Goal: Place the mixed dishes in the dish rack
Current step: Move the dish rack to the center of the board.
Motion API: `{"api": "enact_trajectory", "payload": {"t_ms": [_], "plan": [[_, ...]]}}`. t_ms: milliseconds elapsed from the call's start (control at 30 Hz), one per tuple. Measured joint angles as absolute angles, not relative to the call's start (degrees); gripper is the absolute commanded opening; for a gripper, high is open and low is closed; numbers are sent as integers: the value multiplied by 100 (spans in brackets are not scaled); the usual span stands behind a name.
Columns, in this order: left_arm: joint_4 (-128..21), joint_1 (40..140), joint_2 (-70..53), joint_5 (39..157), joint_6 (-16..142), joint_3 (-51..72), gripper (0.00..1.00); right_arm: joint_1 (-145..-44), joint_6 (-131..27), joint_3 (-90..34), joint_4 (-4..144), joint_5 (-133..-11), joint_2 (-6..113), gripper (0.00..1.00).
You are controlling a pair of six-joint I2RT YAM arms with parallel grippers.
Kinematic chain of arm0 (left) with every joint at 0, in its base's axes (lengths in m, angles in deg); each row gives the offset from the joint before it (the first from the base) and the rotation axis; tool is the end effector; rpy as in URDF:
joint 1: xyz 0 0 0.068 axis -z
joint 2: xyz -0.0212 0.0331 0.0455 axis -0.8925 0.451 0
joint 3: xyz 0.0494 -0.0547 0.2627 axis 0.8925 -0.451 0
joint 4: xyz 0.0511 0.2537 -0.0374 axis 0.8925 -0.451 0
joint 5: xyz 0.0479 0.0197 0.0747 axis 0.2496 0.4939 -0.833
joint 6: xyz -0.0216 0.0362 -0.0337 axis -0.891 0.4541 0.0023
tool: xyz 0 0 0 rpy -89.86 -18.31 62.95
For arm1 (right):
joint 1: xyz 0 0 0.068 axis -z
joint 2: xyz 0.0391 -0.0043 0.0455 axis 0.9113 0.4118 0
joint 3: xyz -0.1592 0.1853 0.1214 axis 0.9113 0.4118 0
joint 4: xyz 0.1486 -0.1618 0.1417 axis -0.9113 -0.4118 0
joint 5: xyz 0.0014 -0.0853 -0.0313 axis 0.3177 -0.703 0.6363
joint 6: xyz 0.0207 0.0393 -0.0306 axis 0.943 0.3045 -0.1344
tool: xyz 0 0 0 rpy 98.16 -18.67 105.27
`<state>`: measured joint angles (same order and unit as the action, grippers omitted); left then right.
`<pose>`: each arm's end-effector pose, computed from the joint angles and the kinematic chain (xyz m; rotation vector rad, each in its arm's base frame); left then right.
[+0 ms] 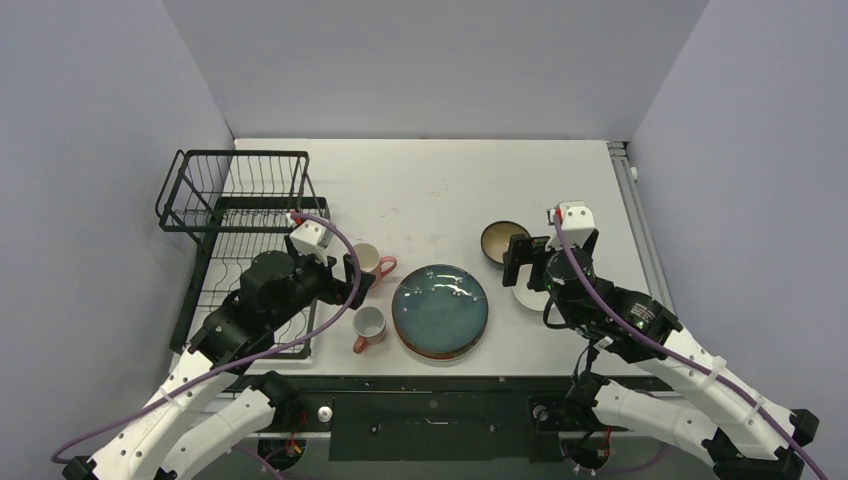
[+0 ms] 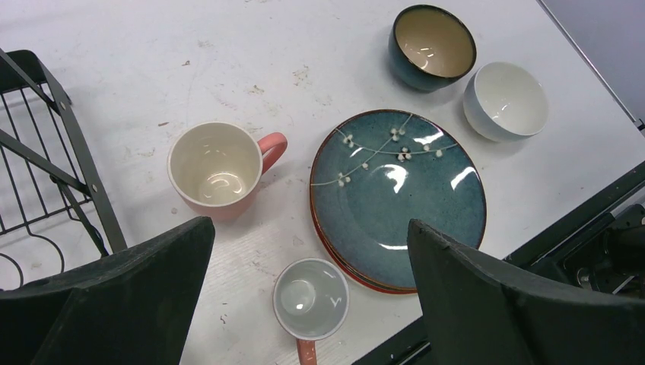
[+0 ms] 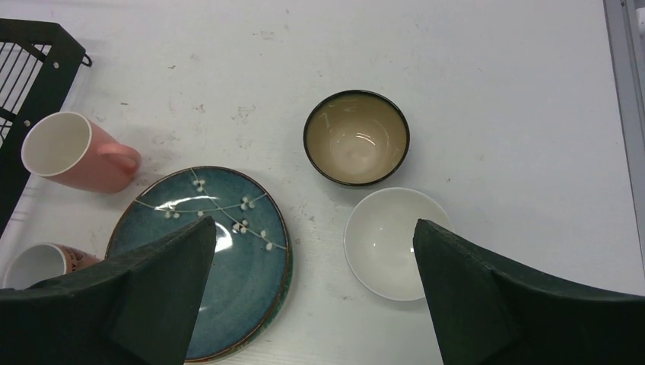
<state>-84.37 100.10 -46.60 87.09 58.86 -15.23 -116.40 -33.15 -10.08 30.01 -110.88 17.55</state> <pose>0.1183 -0.0867 0.3362 0.3248 1.9242 -0.5731 0.1096 0.1051 0.3643 -0.1077 1.9944 0.3043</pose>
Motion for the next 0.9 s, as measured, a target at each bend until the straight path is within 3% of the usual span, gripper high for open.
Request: {"api": "enact_trajectory", "payload": {"t_ms": [633, 900], "plan": [[-8461, 9994, -4710, 8702, 5689, -1516, 96, -11640, -3295, -1340, 2881, -11099, 1790, 93], [-9003, 9994, -4570, 8291, 5505, -854, 96, -11640, -3299, -1482, 2676, -11055, 1843, 91]]}}
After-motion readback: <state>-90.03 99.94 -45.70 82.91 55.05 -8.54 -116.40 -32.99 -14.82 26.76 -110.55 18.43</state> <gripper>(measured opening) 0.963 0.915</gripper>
